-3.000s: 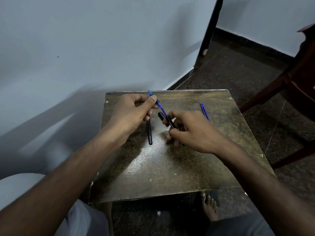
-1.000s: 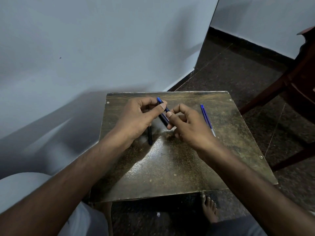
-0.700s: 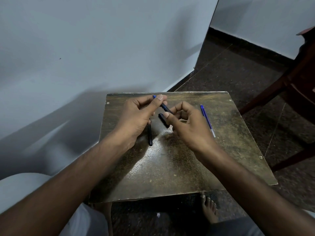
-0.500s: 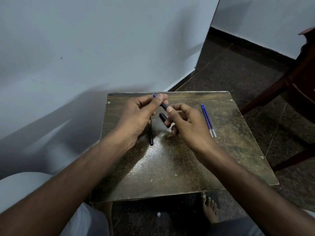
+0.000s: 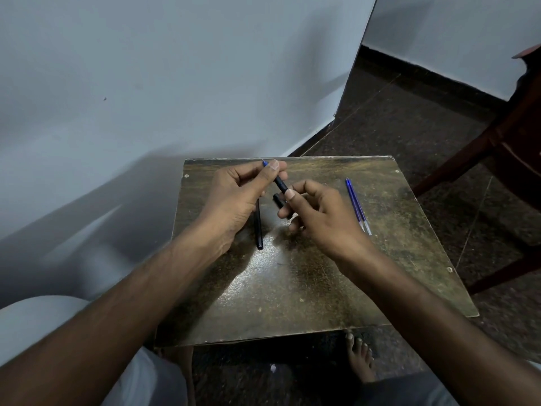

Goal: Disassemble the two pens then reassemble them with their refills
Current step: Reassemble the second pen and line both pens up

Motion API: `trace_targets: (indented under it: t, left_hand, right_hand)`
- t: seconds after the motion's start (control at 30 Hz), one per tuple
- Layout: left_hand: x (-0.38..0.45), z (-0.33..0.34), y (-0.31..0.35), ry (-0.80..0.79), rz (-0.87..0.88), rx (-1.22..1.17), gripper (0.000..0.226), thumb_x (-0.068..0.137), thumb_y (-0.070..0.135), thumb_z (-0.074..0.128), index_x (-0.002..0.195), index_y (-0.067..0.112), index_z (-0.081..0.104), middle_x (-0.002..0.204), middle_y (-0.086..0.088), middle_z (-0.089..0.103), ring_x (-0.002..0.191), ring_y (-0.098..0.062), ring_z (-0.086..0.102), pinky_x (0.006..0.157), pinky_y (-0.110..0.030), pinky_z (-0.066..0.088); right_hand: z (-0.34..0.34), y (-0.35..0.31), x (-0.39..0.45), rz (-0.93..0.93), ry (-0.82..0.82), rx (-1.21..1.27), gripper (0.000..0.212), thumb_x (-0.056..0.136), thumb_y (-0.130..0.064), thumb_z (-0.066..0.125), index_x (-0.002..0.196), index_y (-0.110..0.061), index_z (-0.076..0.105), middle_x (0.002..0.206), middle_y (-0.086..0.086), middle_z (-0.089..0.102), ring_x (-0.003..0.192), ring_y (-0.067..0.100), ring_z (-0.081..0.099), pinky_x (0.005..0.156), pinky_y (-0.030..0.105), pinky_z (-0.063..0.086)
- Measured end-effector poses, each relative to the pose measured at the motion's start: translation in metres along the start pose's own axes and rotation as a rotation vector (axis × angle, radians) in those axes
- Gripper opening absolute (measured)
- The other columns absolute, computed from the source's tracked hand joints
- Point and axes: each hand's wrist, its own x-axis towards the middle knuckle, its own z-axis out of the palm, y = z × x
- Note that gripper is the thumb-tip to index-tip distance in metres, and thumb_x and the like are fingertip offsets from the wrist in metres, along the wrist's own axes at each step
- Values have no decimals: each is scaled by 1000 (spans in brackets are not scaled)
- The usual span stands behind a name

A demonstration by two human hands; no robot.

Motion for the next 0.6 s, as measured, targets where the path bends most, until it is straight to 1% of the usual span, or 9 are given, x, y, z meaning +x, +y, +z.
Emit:
trace_targets:
  t: [0.07,0.13,0.2,0.27,0.33,0.43,0.5,0.57,0.6]
  left_hand:
    - [0,0,0,1,-9,7,24,101,30,73,118,16,83,101,7,85,68,14,63,64,-16,42]
    - [1,0,-1,-1,-23,-1,24,101,31,73,118,17,83,102,8,85,71,14,65,65,-13,44]
    - [1,1,-1,-8,-31,-8,24,101,33,73,116,18,84,102,8,85,70,14,64,66,-15,44]
    - [0,2,-3,-14,-34,-13,23,102,34,72,114,18,84,100,9,84,67,13,60,66,-18,42]
    - [1,2,-3,-30,-35,5,23,104,34,70,111,18,84,96,9,82,65,10,59,67,-20,41]
    - [3,-1,-2,-96,-15,35,22,106,33,67,105,20,84,91,8,80,64,4,58,67,-24,40]
    - [3,0,1,-153,-20,4,22,105,34,68,104,19,84,88,8,79,67,-4,60,69,-27,42]
    - [2,1,9,-156,-6,24,22,105,35,67,103,21,84,90,8,81,71,-3,66,71,-22,48]
    - [3,1,11,-117,46,147,24,106,39,66,103,22,84,92,9,82,76,-2,71,73,-20,51]
  right_hand:
    - [1,-2,-1,34,-11,16,23,112,-33,56,113,-16,71,96,2,82,69,12,70,67,28,50]
    - [1,-3,-2,28,-5,25,19,107,-36,64,115,-19,70,95,1,82,68,10,71,66,26,51]
    - [1,-2,-2,-14,21,11,16,103,-34,72,111,-21,71,90,2,82,65,11,72,65,28,53]
    - [0,0,-3,-53,44,-19,12,105,-30,70,108,-19,75,85,3,81,61,12,71,65,29,54]
    - [0,2,-4,-64,10,-1,18,109,-26,63,108,-15,77,82,4,80,61,14,71,63,28,55]
    - [1,4,-7,8,-108,229,28,113,-22,55,112,-1,75,76,5,71,59,9,64,58,20,50]
    - [1,3,-6,81,-177,408,29,113,-20,52,114,2,72,73,1,66,56,6,59,56,17,48]
    - [-1,3,-3,132,-215,508,29,112,-20,53,117,2,72,71,-1,66,54,5,56,55,18,47]
    - [-2,2,-2,147,-210,514,30,112,-19,54,118,4,72,70,-2,66,53,5,55,54,18,47]
